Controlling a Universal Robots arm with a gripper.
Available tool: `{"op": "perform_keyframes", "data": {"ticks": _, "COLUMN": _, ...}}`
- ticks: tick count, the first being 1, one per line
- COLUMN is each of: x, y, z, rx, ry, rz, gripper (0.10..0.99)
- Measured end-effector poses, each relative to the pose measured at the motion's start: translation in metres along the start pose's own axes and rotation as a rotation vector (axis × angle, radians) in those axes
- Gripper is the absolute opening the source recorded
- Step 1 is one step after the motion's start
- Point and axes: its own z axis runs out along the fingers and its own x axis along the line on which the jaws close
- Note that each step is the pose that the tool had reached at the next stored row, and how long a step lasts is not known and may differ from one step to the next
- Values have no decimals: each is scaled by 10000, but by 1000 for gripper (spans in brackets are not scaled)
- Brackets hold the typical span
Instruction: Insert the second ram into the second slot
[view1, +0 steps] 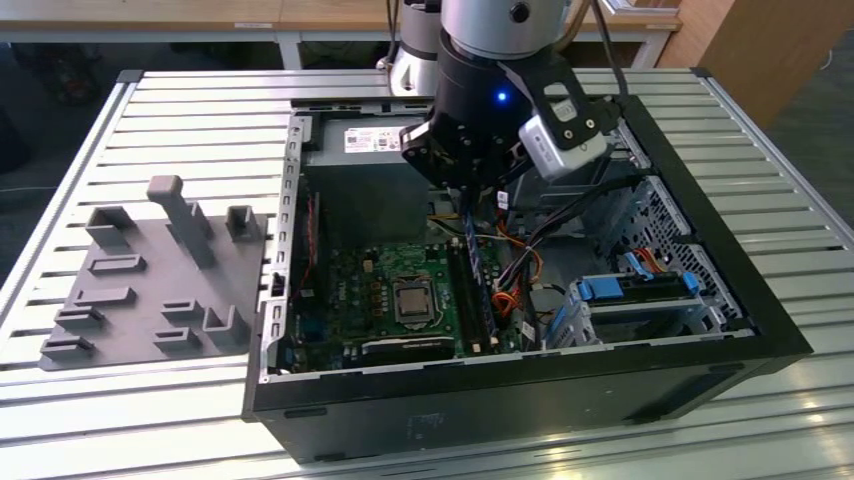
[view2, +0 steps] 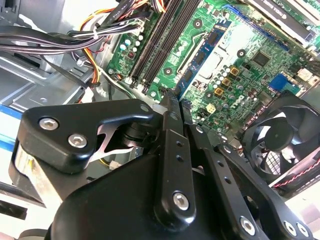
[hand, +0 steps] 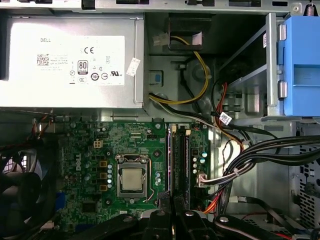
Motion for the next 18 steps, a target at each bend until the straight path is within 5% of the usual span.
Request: {"op": "perform_keyframes", "data": {"ticks": 18, "x": 1, "y": -2, "z": 65, "rx": -1, "ry": -2, "rz": 39, "gripper": 137}}
